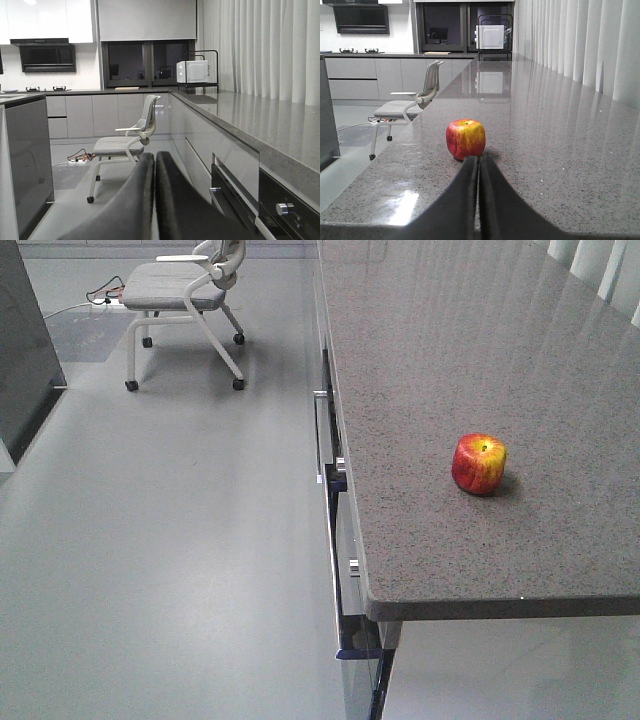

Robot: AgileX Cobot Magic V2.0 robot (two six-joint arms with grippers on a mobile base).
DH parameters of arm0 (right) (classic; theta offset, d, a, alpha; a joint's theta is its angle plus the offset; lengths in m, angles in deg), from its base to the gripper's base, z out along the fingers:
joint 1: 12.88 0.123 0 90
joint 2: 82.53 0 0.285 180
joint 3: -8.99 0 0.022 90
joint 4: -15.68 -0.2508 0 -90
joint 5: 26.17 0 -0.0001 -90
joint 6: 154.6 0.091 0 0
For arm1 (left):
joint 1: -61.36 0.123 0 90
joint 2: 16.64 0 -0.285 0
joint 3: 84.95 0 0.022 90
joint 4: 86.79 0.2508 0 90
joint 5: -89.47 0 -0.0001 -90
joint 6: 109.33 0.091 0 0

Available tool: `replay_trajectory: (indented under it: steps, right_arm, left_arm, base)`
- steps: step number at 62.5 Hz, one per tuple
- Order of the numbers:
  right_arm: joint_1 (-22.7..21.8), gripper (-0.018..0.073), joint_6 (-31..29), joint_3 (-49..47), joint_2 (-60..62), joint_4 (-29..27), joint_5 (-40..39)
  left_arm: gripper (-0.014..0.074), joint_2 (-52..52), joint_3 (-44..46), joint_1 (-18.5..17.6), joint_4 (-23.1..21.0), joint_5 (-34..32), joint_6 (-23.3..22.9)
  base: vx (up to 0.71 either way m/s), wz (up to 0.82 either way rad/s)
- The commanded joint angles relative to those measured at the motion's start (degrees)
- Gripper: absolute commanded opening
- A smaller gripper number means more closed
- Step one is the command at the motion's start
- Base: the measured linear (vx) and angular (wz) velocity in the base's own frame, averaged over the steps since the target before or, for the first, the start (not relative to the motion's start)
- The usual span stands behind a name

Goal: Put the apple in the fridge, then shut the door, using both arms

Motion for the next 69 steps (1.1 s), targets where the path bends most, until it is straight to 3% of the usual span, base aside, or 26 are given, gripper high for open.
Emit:
replay_trajectory:
  steps: [1, 39, 69]
  right_arm:
    - [0.1, -0.0003, 0.0, 0.9, 0.9, 0.6, -4.3]
    - [0.1, -0.0003, 0.5, -2.9, 0.8, -1.8, -3.5]
    - [0.1, -0.0003, -2.3, -40.5, -21.8, 0.3, 32.1]
  left_arm:
    - [-0.0006, 0.9, -1.2, 0.0, 0.0, -4.2, -0.3]
    - [-0.0006, 0.9, -1.2, 0.0, 0.0, -4.2, -0.3]
    - [-0.0006, 0.9, -1.2, 0.0, 0.0, -4.2, -0.3]
  base:
    - [0.0, 0.0]
    - [0.0, 0.0]
    - [0.0, 0.0]
